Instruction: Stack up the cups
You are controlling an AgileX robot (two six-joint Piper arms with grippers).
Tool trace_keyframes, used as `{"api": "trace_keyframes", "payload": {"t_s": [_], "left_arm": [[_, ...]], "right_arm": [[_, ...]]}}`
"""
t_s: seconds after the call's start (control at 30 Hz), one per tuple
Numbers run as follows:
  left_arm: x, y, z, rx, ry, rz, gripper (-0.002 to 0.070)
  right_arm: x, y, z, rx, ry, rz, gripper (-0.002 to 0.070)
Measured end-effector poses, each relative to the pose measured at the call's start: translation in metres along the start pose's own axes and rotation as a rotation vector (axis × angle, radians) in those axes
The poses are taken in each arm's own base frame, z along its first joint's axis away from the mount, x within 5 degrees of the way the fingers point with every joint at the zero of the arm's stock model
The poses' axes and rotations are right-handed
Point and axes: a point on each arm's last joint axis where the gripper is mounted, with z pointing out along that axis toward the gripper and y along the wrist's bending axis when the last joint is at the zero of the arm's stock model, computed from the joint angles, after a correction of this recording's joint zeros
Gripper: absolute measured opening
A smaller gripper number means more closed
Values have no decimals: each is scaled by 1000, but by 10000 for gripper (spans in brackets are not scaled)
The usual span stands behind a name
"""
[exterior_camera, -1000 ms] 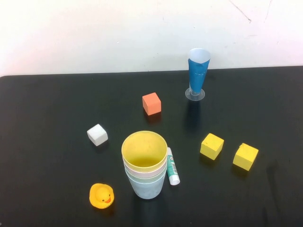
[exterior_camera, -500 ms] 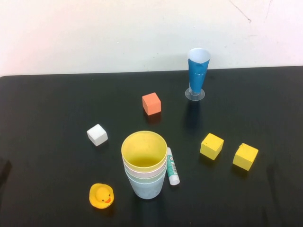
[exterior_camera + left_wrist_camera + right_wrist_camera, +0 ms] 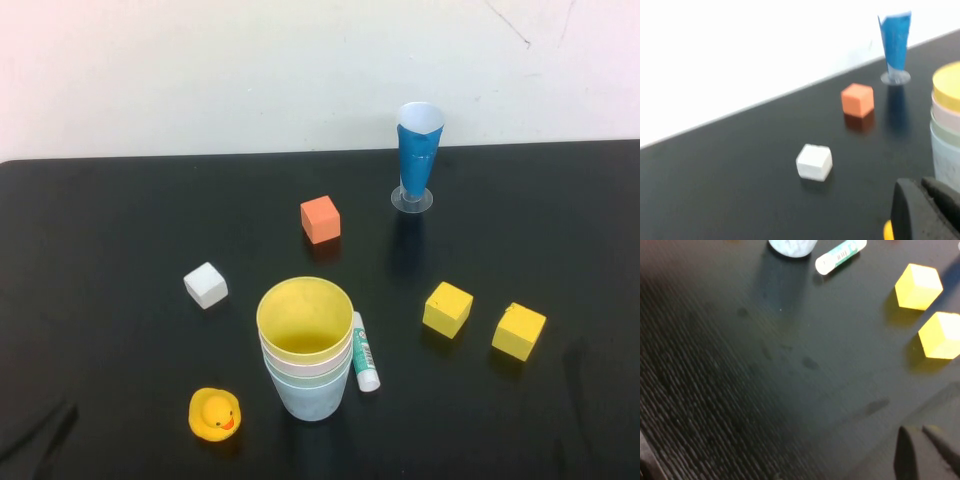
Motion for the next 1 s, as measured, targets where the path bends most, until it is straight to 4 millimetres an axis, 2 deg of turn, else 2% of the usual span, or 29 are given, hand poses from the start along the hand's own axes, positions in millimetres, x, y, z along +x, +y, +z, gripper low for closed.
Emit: {"api": "trace_keyframes", "payload": {"t_s": [0.4, 0.57, 0.77, 1.0], "left_arm": [[14, -4, -3, 37, 119, -20, -1], [20, 3, -13, -91, 44, -78, -1], [41, 8, -22, -255, -3, -91, -1], [60, 8, -22, -310, 95, -146, -1]], "right_arm": [[0, 0, 0, 1, -3, 0, -1], [0, 0, 0, 2, -5, 0, -1], [0, 0, 0, 2, -5, 1, -1], [0, 0, 0, 2, -5, 1, -1]]}}
